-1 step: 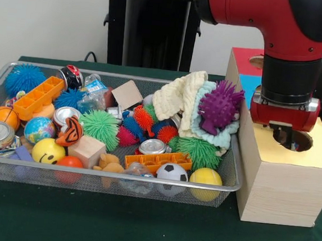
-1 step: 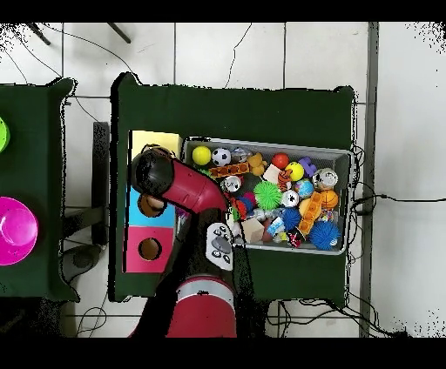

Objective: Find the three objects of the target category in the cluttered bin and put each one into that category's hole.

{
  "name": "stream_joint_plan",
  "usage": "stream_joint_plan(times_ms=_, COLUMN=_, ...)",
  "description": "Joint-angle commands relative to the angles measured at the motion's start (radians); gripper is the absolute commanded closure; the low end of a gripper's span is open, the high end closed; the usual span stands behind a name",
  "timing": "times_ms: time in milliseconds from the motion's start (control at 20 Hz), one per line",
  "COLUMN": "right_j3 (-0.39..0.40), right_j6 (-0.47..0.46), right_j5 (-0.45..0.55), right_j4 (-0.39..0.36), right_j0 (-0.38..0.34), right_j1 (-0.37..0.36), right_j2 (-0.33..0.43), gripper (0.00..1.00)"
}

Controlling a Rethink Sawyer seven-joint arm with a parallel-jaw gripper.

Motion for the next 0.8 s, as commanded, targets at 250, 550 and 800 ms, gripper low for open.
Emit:
stream_joint_plan(times_ms=250, right_j3=0.167, right_j6=0.19, right_j5=0.059, right_j4=0.007, right_j0=-0.103, right_j1=-0.127, right_j2=0.067, gripper=1.0)
stream_joint_plan(times_ms=550, right_j3=0.177, right_j6=0.204, right_j5=0.089, right_j4=0.006, right_j0=-0.108, right_j1=-0.141, right_j2=0.07, gripper=0.0)
stream_joint_plan(times_ms=800, right_j3=0.168, right_j6=0.201, right_j5=-0.014, right_j4=0.002, right_j0=-0.112, right_j1=-0.111, right_j2=0.099, gripper=0.0)
